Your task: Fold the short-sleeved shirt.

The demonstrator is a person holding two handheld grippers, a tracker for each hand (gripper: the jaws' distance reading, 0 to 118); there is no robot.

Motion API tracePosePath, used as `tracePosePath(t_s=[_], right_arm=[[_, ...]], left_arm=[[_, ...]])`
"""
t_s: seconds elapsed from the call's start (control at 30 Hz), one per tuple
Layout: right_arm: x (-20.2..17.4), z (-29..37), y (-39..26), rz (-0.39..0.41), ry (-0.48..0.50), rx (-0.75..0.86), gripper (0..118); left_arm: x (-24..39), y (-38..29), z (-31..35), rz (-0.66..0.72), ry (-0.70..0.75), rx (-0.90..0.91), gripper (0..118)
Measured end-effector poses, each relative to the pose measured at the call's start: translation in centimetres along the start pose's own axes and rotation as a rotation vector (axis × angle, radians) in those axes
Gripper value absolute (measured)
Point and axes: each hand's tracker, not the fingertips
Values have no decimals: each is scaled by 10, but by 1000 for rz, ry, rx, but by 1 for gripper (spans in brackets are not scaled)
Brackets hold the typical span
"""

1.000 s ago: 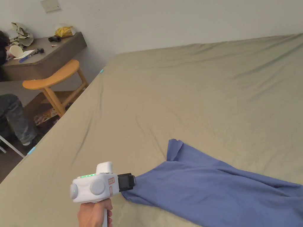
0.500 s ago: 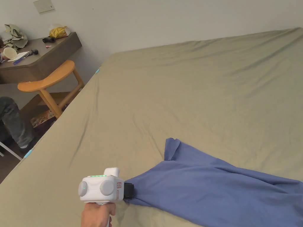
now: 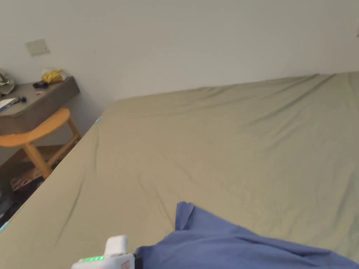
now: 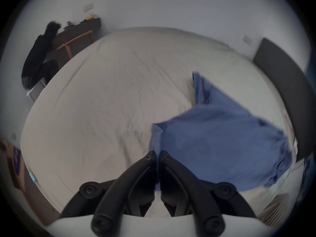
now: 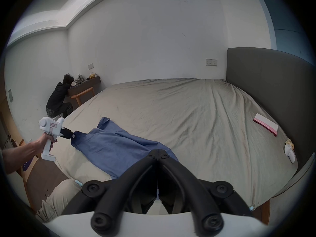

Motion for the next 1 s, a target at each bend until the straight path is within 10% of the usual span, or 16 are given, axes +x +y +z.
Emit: tracePosePath(t_s=[0.3,0.63,0.67,0.77,1.0], right_arm=[[-31,-56,35,13,167,-31,1],[-113,-219,108,306,361,-281,3],[-121,-237,113,332,373,-320,15],[-143,-303,113,417,401,-551,105],[-154,-406,95,471,278,-693,110]], left_arm=[[26,-6,57,-10,6,205,2],[40,-17,77,6,7,264,2],[41,-18,78,9,8,267,2],[45,-20,80,-2,8,263,2],[53,-28,85,-48,-15,255,2]])
